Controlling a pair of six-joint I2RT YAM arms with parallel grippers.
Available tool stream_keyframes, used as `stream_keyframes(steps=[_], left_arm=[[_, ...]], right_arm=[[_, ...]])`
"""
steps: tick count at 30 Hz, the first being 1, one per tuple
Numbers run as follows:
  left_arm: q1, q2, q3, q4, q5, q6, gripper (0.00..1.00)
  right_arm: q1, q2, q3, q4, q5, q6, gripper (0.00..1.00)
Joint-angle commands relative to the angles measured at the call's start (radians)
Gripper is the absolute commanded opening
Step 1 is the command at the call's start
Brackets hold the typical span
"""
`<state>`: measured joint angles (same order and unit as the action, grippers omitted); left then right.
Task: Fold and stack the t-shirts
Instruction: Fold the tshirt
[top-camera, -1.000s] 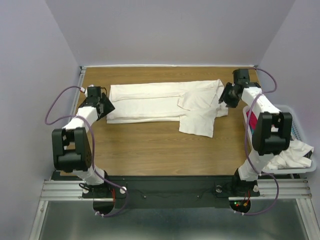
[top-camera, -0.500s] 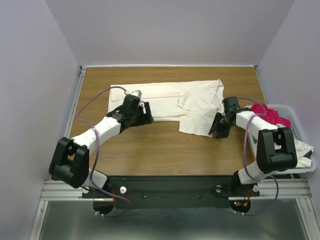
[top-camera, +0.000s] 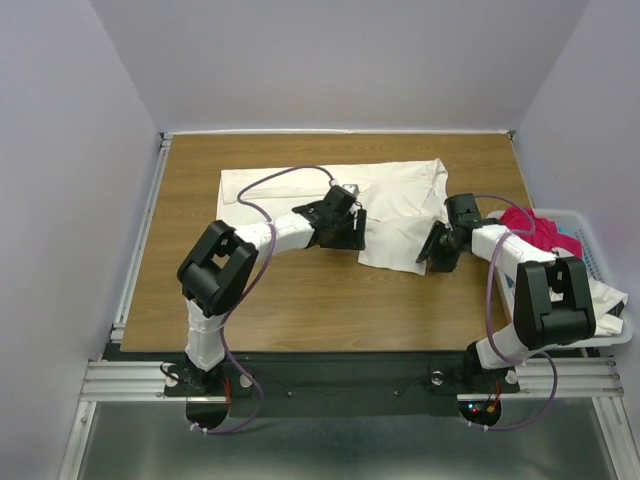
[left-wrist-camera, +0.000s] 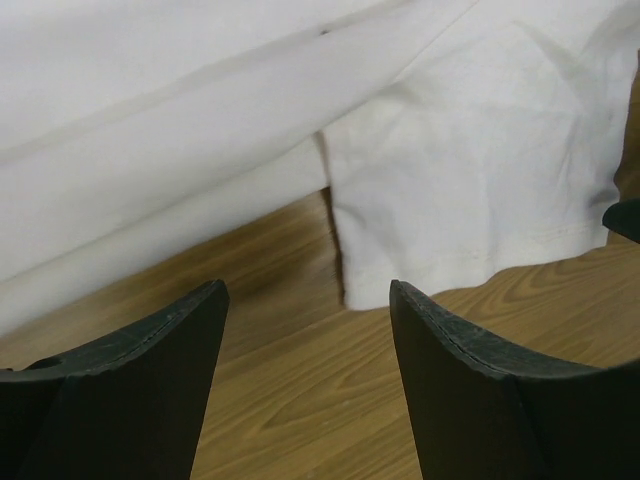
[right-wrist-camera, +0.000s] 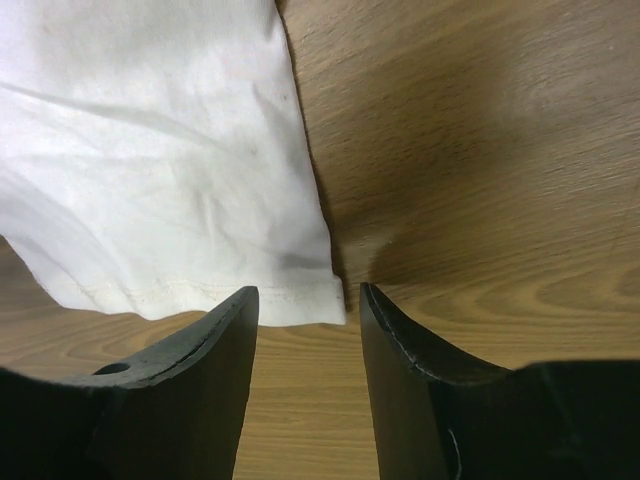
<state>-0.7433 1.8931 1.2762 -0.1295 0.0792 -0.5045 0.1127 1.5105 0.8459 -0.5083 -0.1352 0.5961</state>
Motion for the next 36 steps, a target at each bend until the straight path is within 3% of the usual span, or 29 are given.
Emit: stream_keyframes(steps=[1, 12, 16, 20, 22, 23, 24, 28, 36], left_arm=[[-0.047, 0.049, 0.095, -0.027, 0.004, 0.035, 0.75], [-0.091, 0.135, 0.137, -0.107, -0.052, 0.040, 0.63], [-0.102, 0.164, 0.149, -0.111, -0.050, 0.044, 0.51], [-0.113, 0.184, 0.175, -0.117, -0.044, 0.053, 0.26], [-0.114, 0.184, 0.186, -0.116, -0.042, 0.057, 0.15], [-0.114, 0.184, 0.189, -0.116, -0.045, 0.057, 0.00], [-0.113, 0.181, 0.199, -0.117, -0.051, 0.055, 0.00], [-0.096, 0.170, 0.239, -0.116, -0.056, 0.050, 0.00], [0.007, 0.184, 0.389, -0.137, -0.047, 0.066, 0.00]], right_arm=[[0.010, -0.013, -0.010, 0.048, 0.016, 0.024, 0.51], [0.010, 0.010, -0.031, 0.059, 0.008, 0.027, 0.50], [0.015, 0.028, -0.044, 0.077, -0.015, 0.031, 0.45], [0.024, 0.036, -0.042, 0.083, -0.032, 0.031, 0.36], [0.027, 0.034, -0.041, 0.083, -0.040, 0.030, 0.24], [0.027, 0.033, -0.036, 0.083, -0.041, 0.031, 0.19], [0.027, 0.030, -0.027, 0.083, -0.046, 0.028, 0.12], [0.025, 0.020, 0.030, 0.080, -0.015, 0.016, 0.01], [0.024, 0.088, 0.255, 0.077, 0.054, -0.009, 0.01]])
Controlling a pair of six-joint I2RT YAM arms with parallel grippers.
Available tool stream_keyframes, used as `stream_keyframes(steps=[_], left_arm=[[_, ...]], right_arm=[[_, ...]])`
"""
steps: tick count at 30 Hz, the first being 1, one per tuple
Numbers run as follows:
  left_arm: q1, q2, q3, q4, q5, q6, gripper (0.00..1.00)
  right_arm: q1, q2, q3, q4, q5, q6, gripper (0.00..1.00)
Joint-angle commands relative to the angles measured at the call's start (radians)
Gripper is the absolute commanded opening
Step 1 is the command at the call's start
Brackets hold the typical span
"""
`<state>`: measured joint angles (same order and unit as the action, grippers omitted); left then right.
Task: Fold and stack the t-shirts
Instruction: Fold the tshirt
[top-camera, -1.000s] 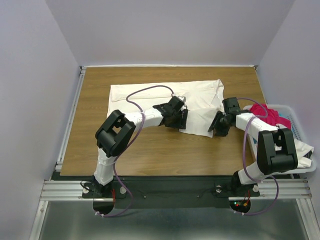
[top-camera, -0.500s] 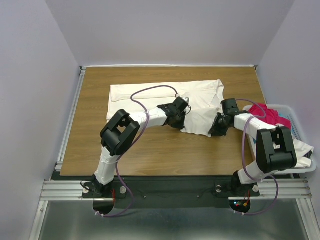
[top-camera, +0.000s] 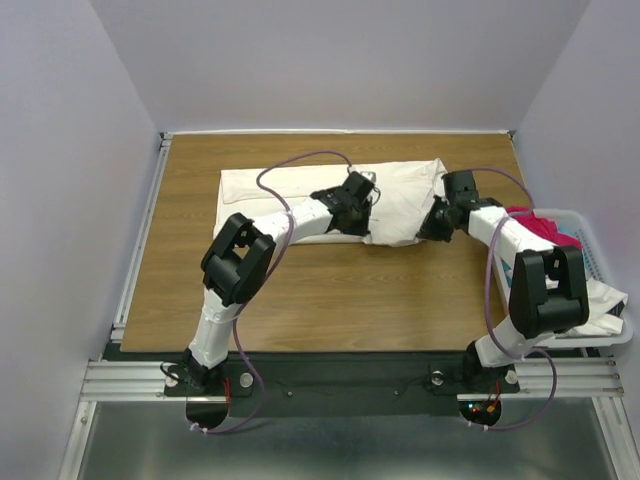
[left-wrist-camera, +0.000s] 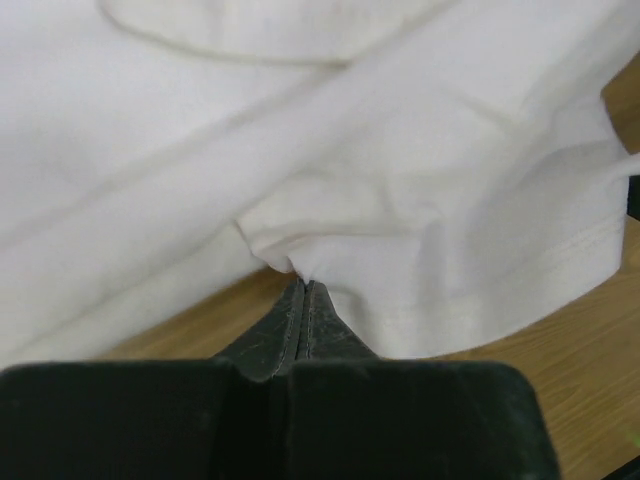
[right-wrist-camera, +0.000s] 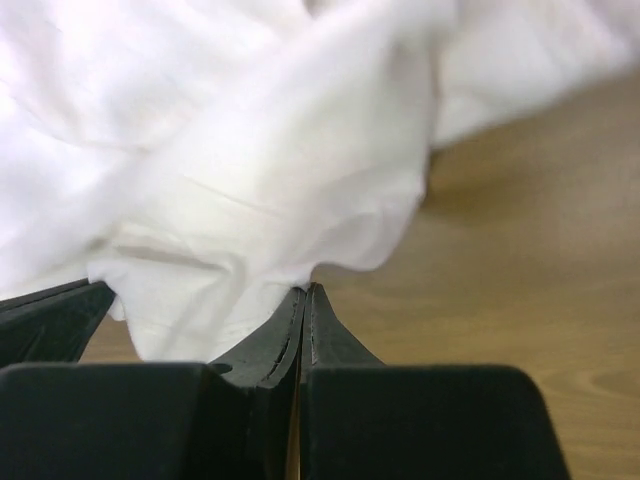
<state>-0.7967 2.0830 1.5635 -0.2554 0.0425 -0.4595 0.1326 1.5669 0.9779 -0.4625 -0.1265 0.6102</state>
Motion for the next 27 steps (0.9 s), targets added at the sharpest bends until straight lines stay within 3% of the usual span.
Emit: stream_keyframes(steps=[1, 13, 27], left_arm=[[0.070, 0.006, 0.142, -0.012, -0.007, 0.025, 0.00], [0.172, 0.144, 0.349, 0.053, 0.080, 0.035, 0.00], [0.197, 0.181, 0.297, 0.157, 0.085, 0.005, 0.00]], right_arm=[[0.004, 0.060, 0.151, 0.031, 0.048, -0.023, 0.01], [0.004, 0.308, 0.508, 0.033, 0.113, -0.081, 0.01], [0.002, 0.470, 0.685, 0.033, 0.163, -0.185, 0.01]])
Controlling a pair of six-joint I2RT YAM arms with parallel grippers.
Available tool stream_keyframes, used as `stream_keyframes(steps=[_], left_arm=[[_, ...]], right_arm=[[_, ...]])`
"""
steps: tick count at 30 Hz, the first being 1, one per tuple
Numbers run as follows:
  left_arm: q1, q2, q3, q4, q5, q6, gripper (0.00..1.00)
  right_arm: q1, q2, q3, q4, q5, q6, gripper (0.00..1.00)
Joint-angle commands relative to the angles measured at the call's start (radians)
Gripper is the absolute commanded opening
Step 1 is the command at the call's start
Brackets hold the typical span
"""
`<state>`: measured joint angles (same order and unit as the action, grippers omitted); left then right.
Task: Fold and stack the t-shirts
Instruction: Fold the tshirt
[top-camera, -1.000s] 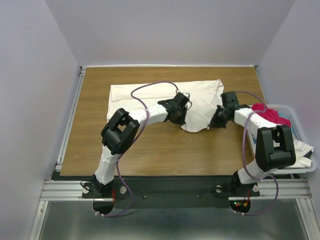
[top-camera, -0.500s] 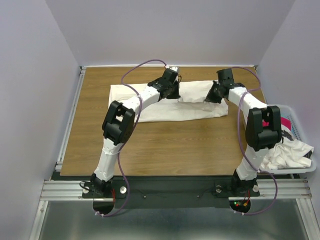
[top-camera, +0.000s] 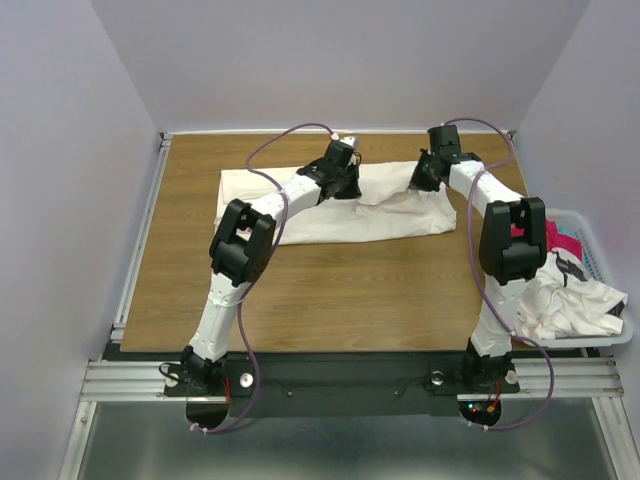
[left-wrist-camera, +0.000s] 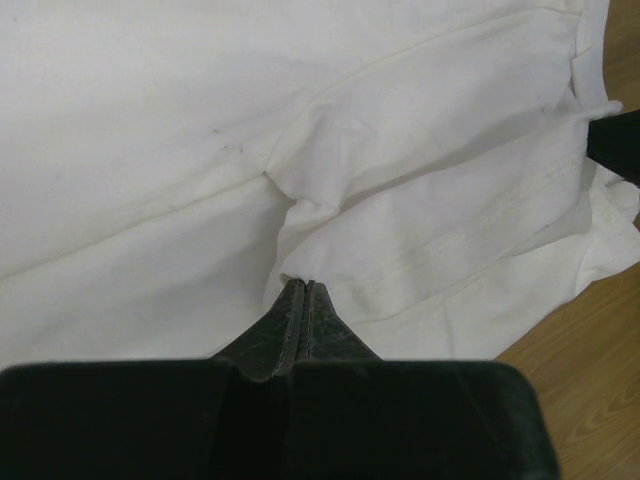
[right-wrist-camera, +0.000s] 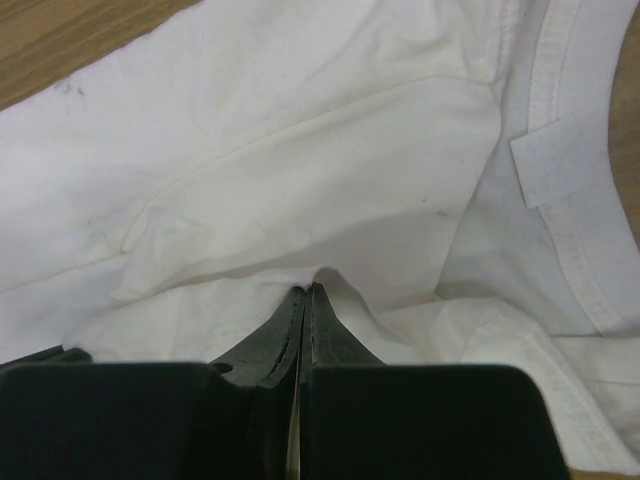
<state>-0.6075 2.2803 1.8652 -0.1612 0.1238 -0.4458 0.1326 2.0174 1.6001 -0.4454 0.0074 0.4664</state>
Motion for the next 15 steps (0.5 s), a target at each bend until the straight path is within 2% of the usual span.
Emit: stream_keyframes(steps=[1, 15], left_arm=[[0.009, -0.019, -0.012, 0.068, -0.001, -0.013, 0.00], [0.026, -0.042, -0.090, 0.112, -0.021, -0.051, 0.00]], right_arm=[[0.002, 0.027, 0.069, 0.017, 0.026, -0.046, 0.01], [0.004, 0.130, 0.190, 0.030, -0.001, -0.117, 0.01]])
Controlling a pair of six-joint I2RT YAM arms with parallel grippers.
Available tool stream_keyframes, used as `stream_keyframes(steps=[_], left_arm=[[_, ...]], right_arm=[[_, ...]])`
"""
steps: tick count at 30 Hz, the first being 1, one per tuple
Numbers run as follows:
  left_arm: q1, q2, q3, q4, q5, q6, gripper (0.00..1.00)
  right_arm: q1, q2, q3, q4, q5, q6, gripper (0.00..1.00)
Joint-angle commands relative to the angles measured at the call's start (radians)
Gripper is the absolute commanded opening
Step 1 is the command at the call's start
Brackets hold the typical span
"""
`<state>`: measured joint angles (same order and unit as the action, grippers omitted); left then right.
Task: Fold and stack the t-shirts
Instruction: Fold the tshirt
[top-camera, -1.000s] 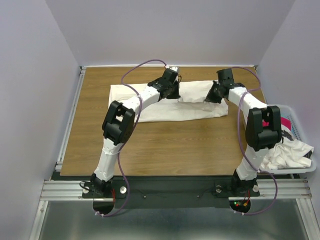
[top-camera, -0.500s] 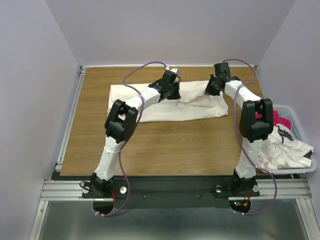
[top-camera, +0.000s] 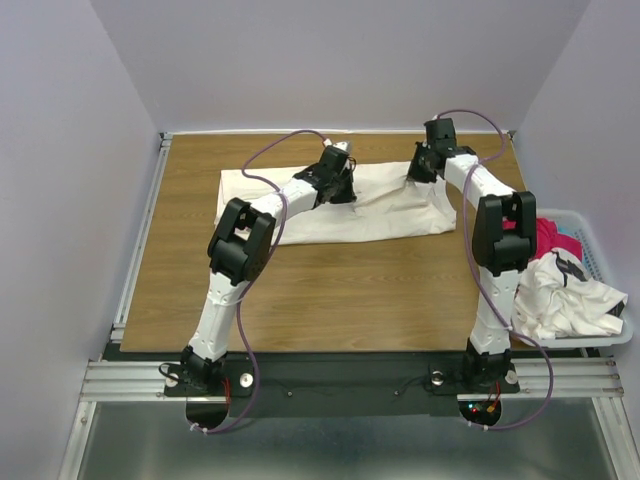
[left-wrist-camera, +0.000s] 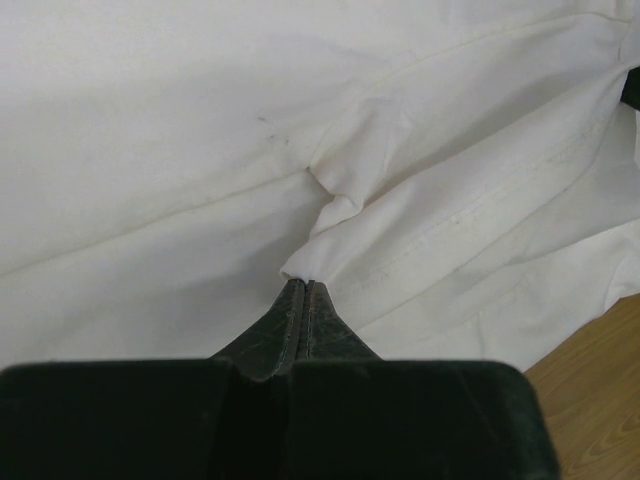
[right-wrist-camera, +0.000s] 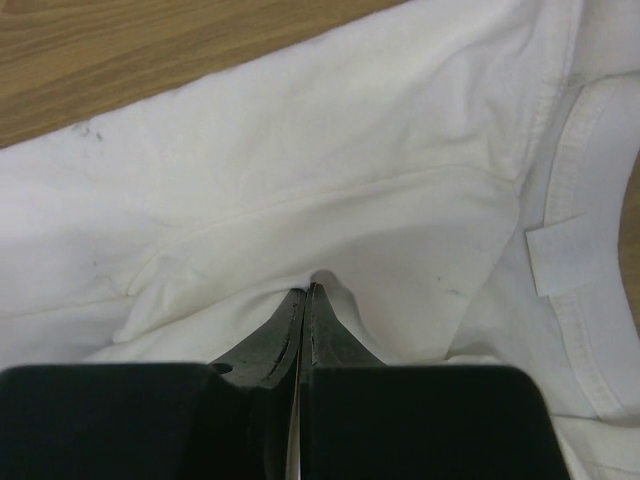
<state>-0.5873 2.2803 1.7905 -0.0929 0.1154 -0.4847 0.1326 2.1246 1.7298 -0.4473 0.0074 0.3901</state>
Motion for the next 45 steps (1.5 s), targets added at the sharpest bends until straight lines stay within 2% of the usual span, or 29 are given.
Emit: stream_keyframes(steps=[1, 33, 37, 40, 45], left_arm=[[0.007, -0.042, -0.019, 0.044, -0.010, -0.014, 0.00], [0.034, -0.088, -0.085, 0.088, -0.034, -0.068, 0.00], [0.041, -0.087, -0.072, 0.088, -0.051, -0.061, 0.00], [0.046, -0.085, -0.066, 0.087, -0.062, -0.055, 0.00], [0.055, -0.091, -0.062, 0.088, -0.072, -0.042, 0.04]], right_arm=[[0.004, 0.032, 0.068, 0.033, -0.029, -0.043, 0.01], [0.004, 0.126, 0.186, 0.076, -0.095, -0.105, 0.07], [0.004, 0.147, 0.214, 0.076, -0.093, -0.102, 0.13], [0.004, 0.150, 0.218, 0.076, -0.087, -0.099, 0.25], [0.004, 0.127, 0.220, 0.076, -0.092, -0.097, 0.26]])
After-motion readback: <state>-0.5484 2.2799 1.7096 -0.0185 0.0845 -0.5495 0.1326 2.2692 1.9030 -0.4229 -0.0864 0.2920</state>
